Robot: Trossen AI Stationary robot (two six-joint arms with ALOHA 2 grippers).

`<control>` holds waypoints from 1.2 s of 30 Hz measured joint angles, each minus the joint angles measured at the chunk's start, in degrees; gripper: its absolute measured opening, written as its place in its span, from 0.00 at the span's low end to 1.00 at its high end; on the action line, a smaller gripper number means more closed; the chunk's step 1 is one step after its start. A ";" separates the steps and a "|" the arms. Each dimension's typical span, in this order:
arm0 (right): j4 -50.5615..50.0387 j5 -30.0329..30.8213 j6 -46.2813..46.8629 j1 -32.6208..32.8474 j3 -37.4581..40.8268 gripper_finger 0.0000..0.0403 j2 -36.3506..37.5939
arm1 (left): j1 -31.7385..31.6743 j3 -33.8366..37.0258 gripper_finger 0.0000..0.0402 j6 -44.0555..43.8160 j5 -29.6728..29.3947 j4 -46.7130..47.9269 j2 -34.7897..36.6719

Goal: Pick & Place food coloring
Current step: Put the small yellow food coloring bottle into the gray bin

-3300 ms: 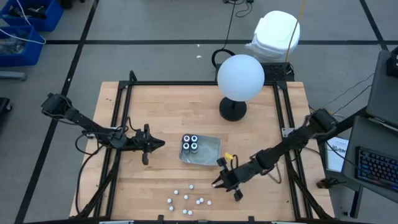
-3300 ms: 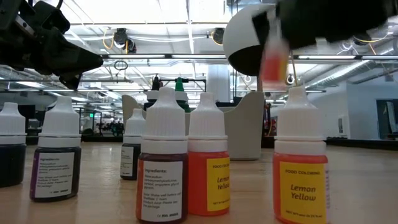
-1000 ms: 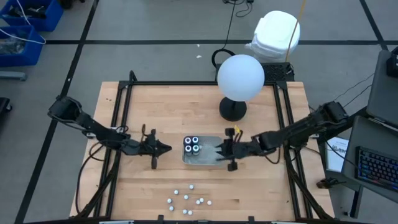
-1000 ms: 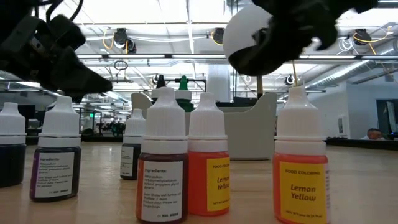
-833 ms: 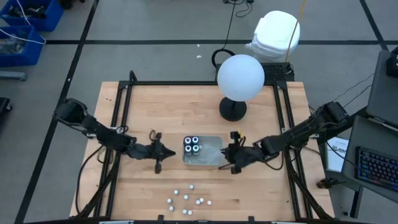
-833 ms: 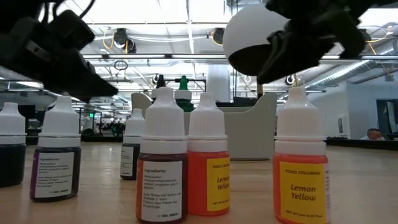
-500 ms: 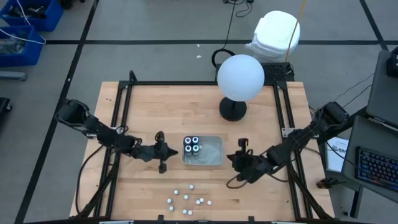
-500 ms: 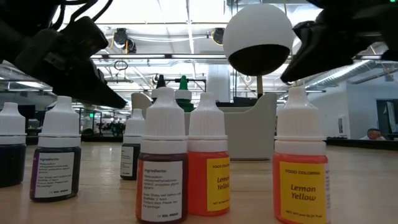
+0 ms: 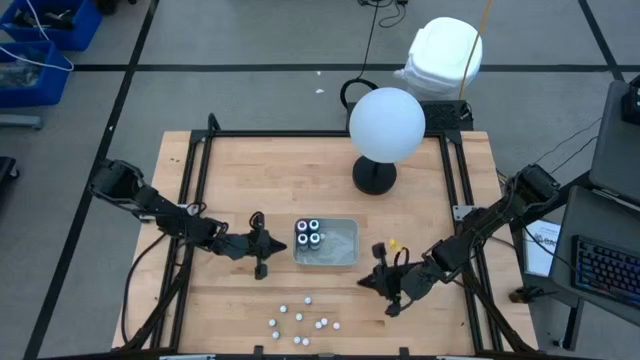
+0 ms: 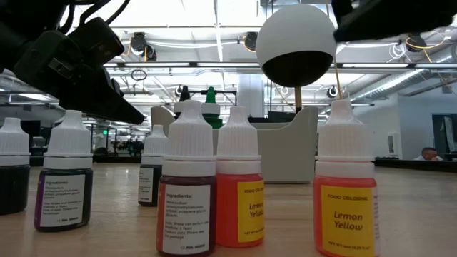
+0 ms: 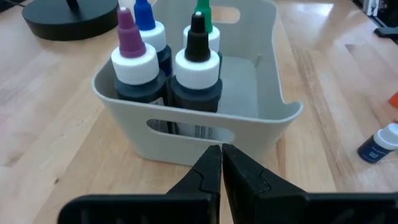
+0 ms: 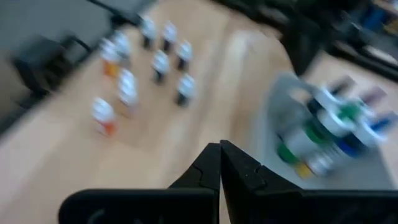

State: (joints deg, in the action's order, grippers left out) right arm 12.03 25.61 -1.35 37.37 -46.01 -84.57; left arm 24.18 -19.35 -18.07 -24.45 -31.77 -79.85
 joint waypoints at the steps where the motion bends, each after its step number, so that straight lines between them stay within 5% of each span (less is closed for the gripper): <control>1: 2.55 -0.75 -0.74 0.31 0.01 0.00 -0.61 | 0.00 0.00 0.06 0.50 -0.01 -0.26 0.00; 7: 13.12 -10.65 -1.26 0.65 -1.95 0.00 -7.22 | 0.00 -0.02 0.06 3.21 -0.04 -1.62 0.04; 16: 3.33 -8.73 -2.21 2.84 -17.53 0.00 -21.55 | 0.00 -0.02 0.06 3.34 -0.04 -1.44 0.04; 22: 4.90 -7.50 0.85 2.75 -19.07 0.02 -24.79 | 0.00 -0.02 0.06 2.95 -0.04 -1.44 0.04; 36: 7.45 -7.76 6.75 2.47 -15.58 0.34 -24.78 | 0.00 -0.02 0.06 2.29 -0.05 -1.46 0.04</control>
State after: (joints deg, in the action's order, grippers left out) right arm 19.49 17.85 5.40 39.84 -61.59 -109.36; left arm 24.18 -19.38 -15.77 -24.49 -33.23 -79.81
